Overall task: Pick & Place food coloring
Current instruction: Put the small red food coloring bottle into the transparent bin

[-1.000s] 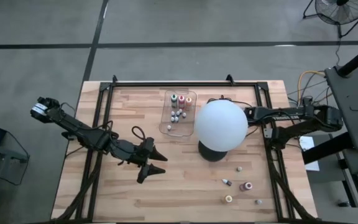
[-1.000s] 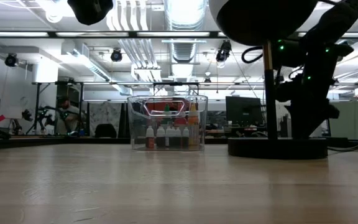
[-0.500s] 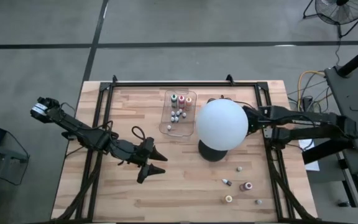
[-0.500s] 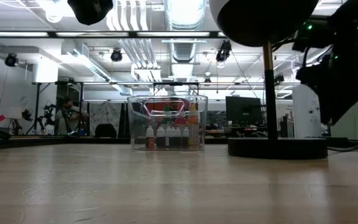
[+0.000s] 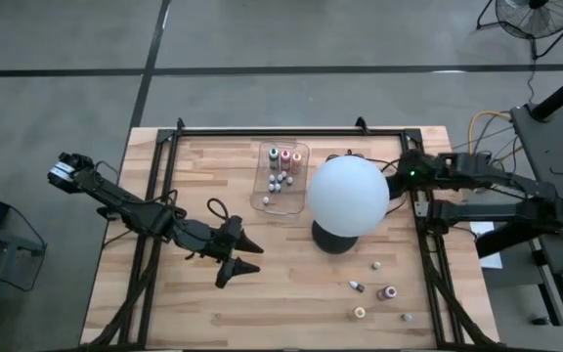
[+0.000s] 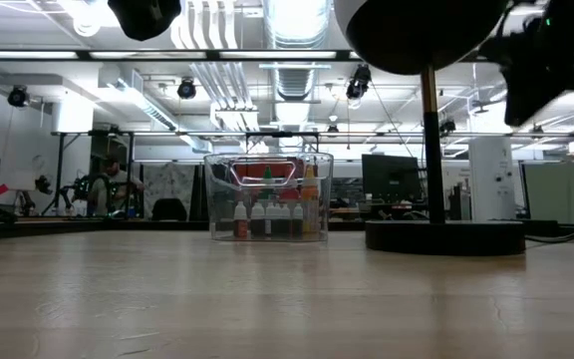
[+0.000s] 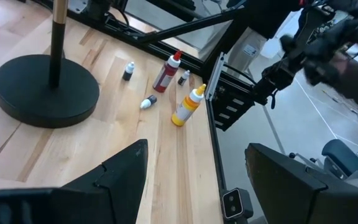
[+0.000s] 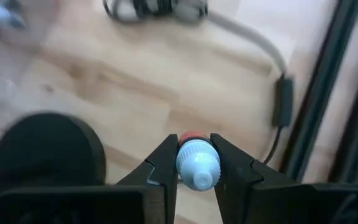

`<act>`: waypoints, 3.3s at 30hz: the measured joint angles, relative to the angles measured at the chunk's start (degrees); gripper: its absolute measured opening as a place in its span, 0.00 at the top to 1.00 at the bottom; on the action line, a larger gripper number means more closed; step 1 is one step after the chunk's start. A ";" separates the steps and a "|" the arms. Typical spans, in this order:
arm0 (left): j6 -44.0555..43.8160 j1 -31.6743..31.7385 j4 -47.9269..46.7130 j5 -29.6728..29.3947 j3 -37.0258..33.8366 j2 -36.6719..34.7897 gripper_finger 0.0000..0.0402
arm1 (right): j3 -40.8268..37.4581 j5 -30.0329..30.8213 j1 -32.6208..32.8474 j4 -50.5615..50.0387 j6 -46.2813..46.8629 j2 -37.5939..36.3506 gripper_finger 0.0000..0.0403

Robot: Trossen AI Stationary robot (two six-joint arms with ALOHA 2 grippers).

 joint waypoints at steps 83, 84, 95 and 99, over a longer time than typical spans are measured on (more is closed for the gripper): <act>-2.21 6.49 9.92 -16.11 0.02 -2.05 0.40 | 87.37 15.19 42.62 3.27 -15.95 66.90 0.83; -2.21 6.48 9.94 -16.11 0.02 -2.05 0.40 | 87.35 15.55 42.82 3.14 -15.90 66.91 0.83; -2.21 6.49 9.90 -15.91 0.00 -2.05 0.40 | 86.96 17.65 42.75 1.93 -15.47 64.32 0.83; -2.19 6.49 9.92 -15.89 0.00 -2.05 0.40 | 86.93 17.92 41.82 1.69 -18.51 64.15 0.83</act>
